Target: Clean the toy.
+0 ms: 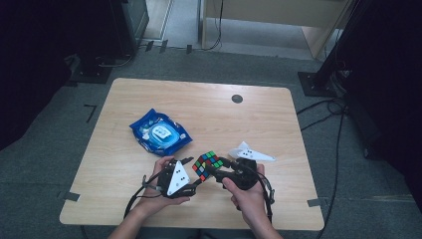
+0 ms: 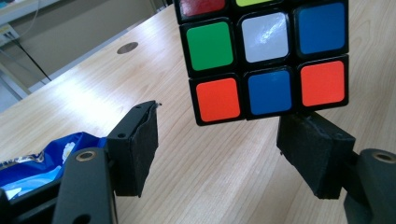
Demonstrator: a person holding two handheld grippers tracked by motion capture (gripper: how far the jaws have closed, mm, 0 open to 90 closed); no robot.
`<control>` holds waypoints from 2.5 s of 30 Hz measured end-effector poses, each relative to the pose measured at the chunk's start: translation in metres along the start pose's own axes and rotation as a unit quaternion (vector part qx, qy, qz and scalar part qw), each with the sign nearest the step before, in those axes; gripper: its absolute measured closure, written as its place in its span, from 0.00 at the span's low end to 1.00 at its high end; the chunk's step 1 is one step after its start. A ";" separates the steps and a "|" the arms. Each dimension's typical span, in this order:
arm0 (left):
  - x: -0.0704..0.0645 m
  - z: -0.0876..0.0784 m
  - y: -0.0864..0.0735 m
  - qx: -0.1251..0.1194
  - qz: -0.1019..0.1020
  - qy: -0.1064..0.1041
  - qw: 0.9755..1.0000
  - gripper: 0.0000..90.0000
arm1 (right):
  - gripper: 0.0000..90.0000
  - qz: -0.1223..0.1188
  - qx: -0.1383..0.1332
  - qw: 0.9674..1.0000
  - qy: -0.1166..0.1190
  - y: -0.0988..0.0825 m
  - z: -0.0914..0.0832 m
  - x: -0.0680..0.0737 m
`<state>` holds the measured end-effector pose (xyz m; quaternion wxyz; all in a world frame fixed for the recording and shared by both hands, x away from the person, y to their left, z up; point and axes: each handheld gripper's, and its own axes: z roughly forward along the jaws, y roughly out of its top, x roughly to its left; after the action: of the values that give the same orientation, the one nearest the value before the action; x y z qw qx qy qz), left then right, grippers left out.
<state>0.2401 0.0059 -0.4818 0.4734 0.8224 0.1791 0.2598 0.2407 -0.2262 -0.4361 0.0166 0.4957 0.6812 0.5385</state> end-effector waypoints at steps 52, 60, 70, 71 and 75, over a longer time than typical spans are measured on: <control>-0.010 -0.001 0.004 -0.024 0.002 -0.027 0.999 0.38 | 0.36 -0.020 0.045 0.999 0.017 -0.008 0.015 0.006; 0.007 0.000 -0.002 -0.006 -0.042 0.001 0.999 0.38 | 0.45 -0.070 -0.053 0.995 -0.038 0.015 -0.017 -0.019; 0.007 0.002 -0.002 0.005 -0.042 0.001 0.999 0.38 | 0.53 -0.086 -0.001 0.967 -0.241 -0.011 0.005 -0.104; 0.007 0.002 -0.002 0.005 -0.043 0.001 0.999 0.38 | 0.56 -0.083 0.005 0.964 -0.252 -0.013 0.007 -0.108; 0.008 0.002 -0.002 0.004 -0.047 0.000 0.999 0.37 | 0.70 -0.082 0.027 0.962 -0.258 -0.019 0.011 -0.120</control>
<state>0.2474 0.0101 -0.4826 0.4818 0.8151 0.2182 0.2365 0.2957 -0.2998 -0.5160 0.2224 0.5604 0.7068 0.3701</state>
